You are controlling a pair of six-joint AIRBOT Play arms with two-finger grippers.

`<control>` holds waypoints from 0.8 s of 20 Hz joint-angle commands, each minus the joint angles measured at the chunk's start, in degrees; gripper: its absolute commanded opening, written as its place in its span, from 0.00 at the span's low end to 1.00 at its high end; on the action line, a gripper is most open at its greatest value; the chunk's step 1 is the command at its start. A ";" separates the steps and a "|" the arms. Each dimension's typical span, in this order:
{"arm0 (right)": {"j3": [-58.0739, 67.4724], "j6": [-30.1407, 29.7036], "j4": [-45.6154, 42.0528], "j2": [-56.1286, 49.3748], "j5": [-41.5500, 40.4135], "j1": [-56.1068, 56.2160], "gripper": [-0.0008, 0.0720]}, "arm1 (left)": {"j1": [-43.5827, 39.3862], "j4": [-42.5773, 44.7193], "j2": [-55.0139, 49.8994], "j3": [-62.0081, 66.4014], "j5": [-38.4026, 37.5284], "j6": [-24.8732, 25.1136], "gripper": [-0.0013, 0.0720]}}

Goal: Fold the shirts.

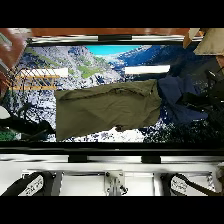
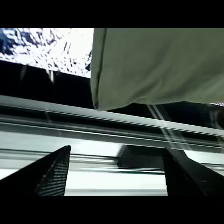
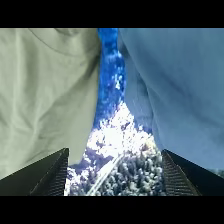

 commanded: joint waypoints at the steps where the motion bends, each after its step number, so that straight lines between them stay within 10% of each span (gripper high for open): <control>1: -2.10 -0.72 2.05 0.15 -0.17 -1.40 0.93 | 2.97 -6.99 -0.09 -8.59 6.86 4.44 0.99; 15: -3.06 1.73 2.10 0.13 -1.31 -1.40 0.93 | 2.32 -9.64 -6.40 -11.30 17.33 8.28 0.96; 16: -3.06 2.29 2.19 0.13 -1.60 -1.40 0.93 | 1.95 -9.68 -6.67 -11.28 18.23 7.80 0.83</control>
